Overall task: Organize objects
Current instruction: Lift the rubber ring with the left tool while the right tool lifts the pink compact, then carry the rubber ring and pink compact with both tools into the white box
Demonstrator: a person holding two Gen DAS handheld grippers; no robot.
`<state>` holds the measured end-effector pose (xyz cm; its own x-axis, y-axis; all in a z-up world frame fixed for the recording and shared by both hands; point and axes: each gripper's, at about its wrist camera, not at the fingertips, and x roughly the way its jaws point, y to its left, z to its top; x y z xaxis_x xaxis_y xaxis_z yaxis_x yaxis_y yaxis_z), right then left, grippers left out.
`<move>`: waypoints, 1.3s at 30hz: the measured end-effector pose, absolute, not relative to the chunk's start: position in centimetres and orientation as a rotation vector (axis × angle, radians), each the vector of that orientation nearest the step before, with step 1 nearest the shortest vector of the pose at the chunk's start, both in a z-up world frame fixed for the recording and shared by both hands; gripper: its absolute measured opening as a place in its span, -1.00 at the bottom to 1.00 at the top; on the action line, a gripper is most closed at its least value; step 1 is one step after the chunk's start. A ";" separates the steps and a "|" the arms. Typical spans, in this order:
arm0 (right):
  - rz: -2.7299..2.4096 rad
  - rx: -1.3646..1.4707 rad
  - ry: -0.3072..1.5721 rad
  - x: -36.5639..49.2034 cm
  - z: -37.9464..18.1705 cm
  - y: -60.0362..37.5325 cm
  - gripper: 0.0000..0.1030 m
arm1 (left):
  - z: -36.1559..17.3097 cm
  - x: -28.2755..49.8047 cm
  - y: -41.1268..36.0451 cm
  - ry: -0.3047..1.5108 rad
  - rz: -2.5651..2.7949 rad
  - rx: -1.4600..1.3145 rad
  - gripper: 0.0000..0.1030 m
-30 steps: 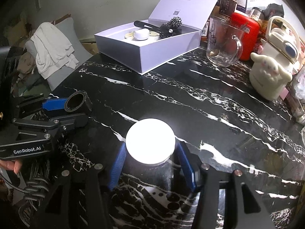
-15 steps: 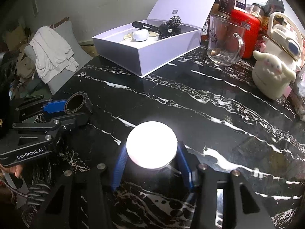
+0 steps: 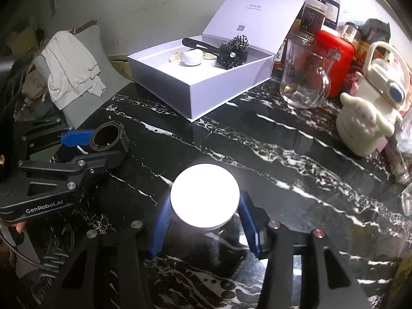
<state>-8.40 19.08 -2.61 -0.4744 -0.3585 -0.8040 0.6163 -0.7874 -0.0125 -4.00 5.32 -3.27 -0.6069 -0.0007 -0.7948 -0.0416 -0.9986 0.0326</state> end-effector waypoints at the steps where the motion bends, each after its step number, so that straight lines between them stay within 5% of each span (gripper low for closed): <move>1: -2.260 1.127 0.417 -8.4 -2.3 19.0 0.01 | -3.2 -4.1 5.4 0.095 2.796 -1.391 -0.25; 39: -2.249 0.999 0.432 -15.0 4.3 16.6 0.01 | 3.1 -10.8 3.9 0.018 2.845 -1.231 -0.25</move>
